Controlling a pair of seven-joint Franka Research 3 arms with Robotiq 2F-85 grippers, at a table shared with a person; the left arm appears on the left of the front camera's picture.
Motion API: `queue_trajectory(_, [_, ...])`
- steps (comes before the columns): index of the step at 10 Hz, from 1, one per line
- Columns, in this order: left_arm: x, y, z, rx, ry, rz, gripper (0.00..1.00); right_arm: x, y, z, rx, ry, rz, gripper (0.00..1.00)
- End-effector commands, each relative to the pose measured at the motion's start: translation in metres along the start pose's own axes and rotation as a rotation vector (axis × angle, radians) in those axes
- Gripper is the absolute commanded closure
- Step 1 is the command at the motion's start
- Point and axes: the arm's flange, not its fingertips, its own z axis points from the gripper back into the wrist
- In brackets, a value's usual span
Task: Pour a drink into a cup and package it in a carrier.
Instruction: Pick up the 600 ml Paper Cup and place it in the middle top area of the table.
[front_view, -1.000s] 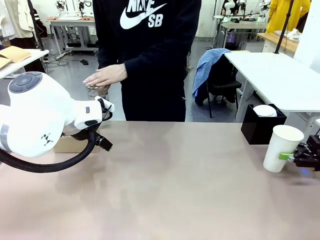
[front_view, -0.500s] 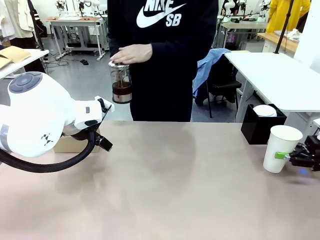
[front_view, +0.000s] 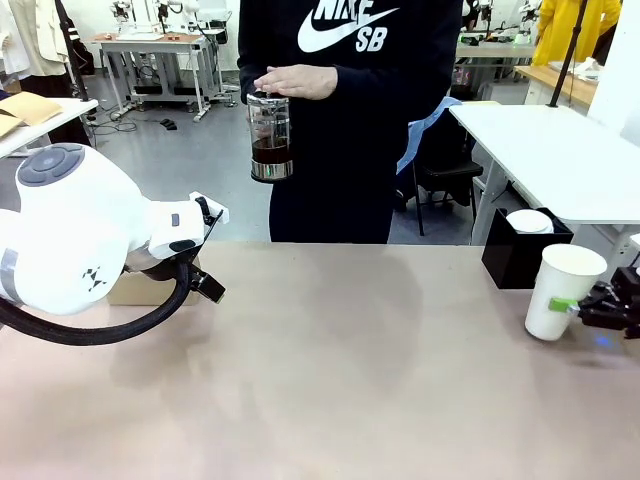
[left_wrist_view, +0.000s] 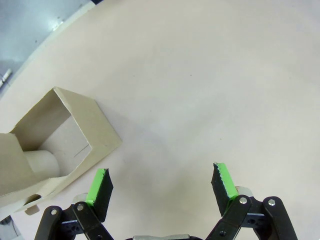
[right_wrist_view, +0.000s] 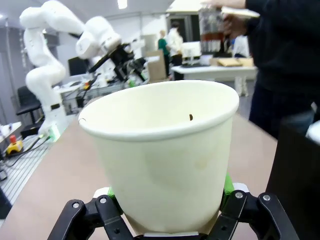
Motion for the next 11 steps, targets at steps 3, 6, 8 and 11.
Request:
queue_trajectory(3, [0.000,0.000,0.000,-0.001,0.000,0.000,0.00,0.087,0.019,-0.114,-0.243,-0.101,0.037,0.19])
queue_trajectory(6, [0.000,0.000,0.000,-0.001,0.000,0.000,0.00,0.107,-0.006,-0.224,-0.240,-0.117,0.050,0.19])
queue_trajectory(8, [0.000,0.000,0.000,-0.001,0.000,0.000,0.00,0.094,-0.048,-0.284,-0.286,-0.082,0.029,0.19])
queue_trajectory(11, [0.000,0.000,0.000,-0.001,0.000,0.000,0.00,0.057,-0.086,-0.318,-0.287,-0.060,0.008,0.19])
